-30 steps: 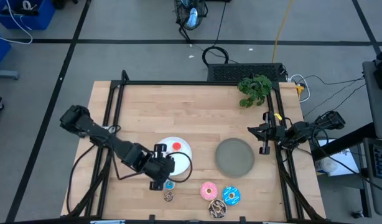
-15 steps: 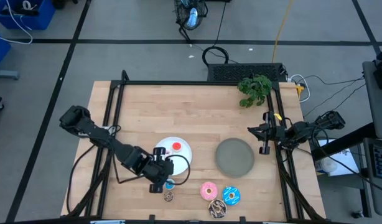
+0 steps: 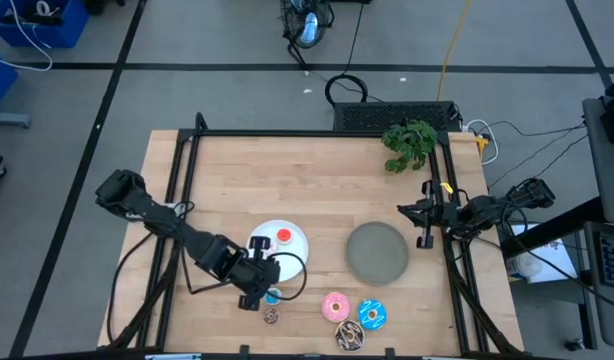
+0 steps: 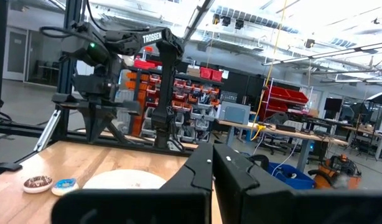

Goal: Pick & Place donuts
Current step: Put the small black doughnut on the white plate

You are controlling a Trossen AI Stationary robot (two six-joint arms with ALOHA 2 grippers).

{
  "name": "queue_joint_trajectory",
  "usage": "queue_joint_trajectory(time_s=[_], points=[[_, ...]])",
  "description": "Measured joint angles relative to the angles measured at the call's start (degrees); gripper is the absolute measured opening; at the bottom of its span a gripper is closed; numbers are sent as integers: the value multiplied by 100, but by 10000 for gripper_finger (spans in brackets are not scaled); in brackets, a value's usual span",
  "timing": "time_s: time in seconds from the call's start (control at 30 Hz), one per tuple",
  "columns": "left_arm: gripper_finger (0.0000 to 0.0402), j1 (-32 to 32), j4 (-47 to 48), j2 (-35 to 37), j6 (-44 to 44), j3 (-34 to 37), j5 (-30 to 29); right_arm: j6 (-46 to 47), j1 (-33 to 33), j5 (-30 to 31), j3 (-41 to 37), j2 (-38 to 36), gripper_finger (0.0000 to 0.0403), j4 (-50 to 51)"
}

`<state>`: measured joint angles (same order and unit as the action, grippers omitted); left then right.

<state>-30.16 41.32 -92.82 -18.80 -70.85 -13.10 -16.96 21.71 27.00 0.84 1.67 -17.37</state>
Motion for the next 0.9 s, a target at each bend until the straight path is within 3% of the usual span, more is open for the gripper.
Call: queue_joint_trajectory(time_s=[0.3,0.67,0.9], points=[[12,-80,-107,0,285,0,149,-6,0,-4,0,0,0,-6],[6,27,-114,0,-29,0,115,122,0,-7,0,0,0,7],[4,-56,-184,-327,-384,-199,555,113,0,-5,-1,0,0,4]])
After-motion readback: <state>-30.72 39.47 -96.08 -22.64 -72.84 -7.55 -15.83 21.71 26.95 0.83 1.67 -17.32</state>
